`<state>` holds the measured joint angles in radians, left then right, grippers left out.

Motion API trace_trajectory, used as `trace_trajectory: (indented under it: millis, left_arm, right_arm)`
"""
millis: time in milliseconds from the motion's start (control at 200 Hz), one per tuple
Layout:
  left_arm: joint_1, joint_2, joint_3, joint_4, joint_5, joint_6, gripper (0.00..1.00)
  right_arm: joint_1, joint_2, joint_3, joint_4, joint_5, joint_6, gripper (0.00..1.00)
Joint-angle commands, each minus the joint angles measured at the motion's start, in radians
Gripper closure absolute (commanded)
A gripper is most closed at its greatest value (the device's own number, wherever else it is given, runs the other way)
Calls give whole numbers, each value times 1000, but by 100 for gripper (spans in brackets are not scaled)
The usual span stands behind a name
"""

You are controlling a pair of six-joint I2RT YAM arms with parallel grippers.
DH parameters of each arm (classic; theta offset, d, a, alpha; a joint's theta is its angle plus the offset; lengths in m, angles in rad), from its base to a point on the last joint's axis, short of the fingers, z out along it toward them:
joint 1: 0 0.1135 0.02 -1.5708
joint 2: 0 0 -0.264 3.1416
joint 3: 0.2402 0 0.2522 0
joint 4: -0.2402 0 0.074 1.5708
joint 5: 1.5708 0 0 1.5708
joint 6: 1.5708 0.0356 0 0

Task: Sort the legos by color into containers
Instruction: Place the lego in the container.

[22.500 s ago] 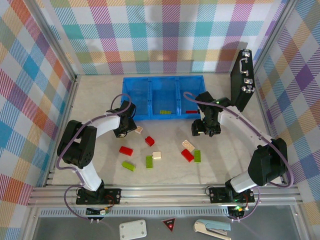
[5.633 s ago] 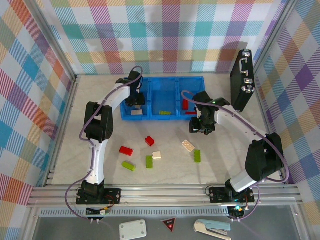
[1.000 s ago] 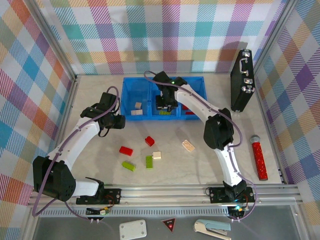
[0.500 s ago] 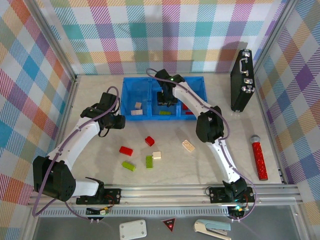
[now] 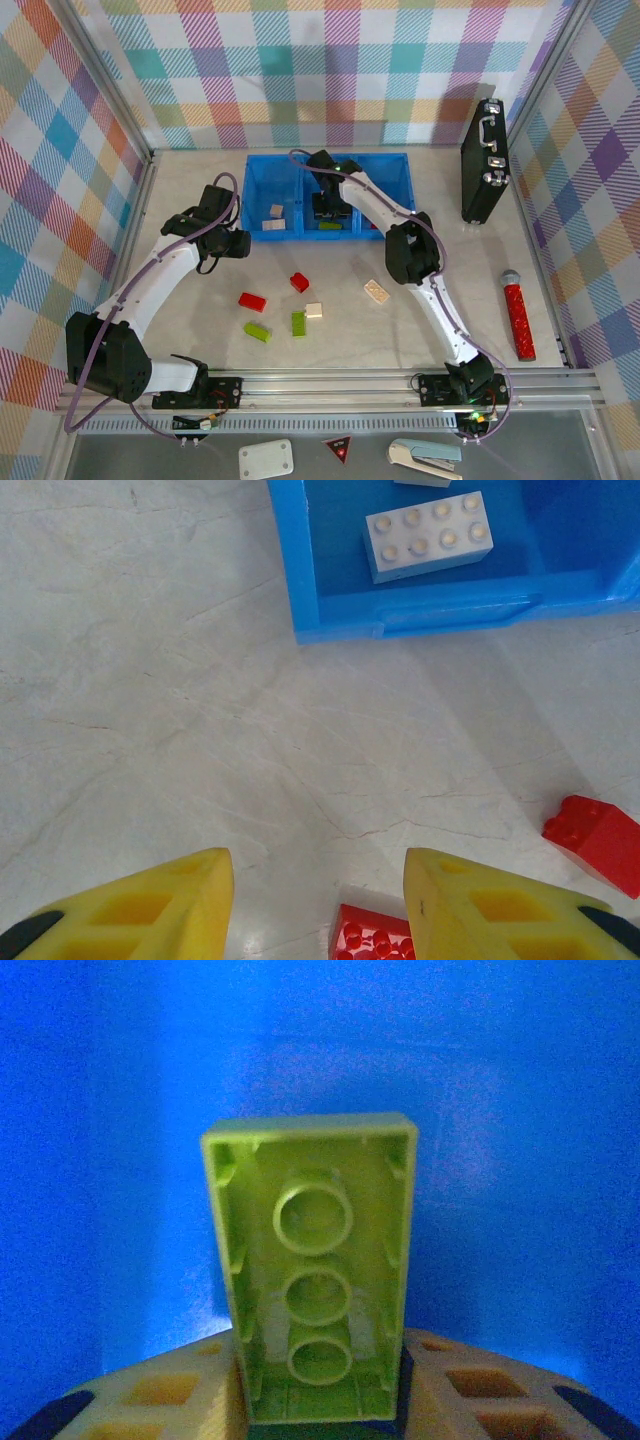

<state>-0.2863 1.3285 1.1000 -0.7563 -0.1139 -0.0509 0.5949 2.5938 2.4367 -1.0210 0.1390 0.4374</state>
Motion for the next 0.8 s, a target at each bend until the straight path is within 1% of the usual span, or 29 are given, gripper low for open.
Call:
trace_trajectory:
  millis: [0, 210, 620, 795]
  left_arm:
    - [7, -6, -13, -4, 7, 11, 52]
    - [7, -3, -10, 0, 18, 10, 52]
    - [7, -2, -5, -3, 37, 8, 52]
    - [7, 5, 3, -12, 59, -1, 52]
  right_arm:
    - [-3, 13, 27, 10, 8, 19, 57]
    - [-3, -16, 29, -12, 6, 17, 53]
    - [14, -148, 16, -100, -10, -2, 52]
    - [35, -235, -53, -124, -15, -14, 52]
